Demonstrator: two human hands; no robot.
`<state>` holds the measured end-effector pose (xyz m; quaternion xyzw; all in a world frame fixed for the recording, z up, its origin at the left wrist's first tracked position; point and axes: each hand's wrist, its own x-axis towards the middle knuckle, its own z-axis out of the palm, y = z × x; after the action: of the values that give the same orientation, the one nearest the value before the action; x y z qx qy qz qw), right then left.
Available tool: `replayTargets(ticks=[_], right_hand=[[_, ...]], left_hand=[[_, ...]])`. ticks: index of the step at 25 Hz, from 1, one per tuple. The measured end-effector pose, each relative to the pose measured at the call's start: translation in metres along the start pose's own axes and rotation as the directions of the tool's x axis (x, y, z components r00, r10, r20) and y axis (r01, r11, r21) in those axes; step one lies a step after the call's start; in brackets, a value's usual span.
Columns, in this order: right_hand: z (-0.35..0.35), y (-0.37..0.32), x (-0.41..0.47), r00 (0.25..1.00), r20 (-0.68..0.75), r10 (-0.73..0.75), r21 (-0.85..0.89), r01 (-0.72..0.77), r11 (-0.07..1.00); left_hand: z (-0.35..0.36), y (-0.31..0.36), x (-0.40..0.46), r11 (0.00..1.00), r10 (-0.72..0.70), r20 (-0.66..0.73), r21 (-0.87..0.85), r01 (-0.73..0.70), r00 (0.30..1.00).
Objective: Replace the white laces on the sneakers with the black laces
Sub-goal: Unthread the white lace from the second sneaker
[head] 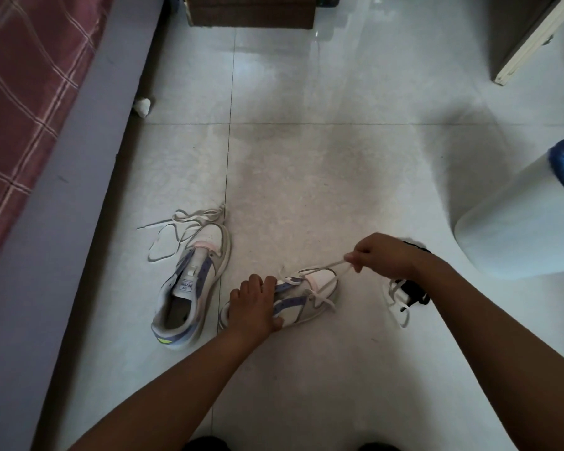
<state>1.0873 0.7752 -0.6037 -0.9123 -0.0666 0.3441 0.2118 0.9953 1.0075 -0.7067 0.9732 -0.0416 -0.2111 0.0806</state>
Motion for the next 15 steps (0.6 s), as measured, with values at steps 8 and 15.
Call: replayTargets(ticks=[8,15], right_hand=[[-0.054,0.006,-0.033,0.978,-0.209,0.024,-0.100,-0.046,0.994],[-0.072,-0.001,-0.054,0.918,-0.395,0.011,0.033,0.003,0.999]], left_hand=[[0.001,0.000,0.001,1.000,0.003,-0.012,0.014,-0.003,1.000],[0.002,0.001,0.003,1.000,0.004,-0.016,0.012,-0.004,1.000]])
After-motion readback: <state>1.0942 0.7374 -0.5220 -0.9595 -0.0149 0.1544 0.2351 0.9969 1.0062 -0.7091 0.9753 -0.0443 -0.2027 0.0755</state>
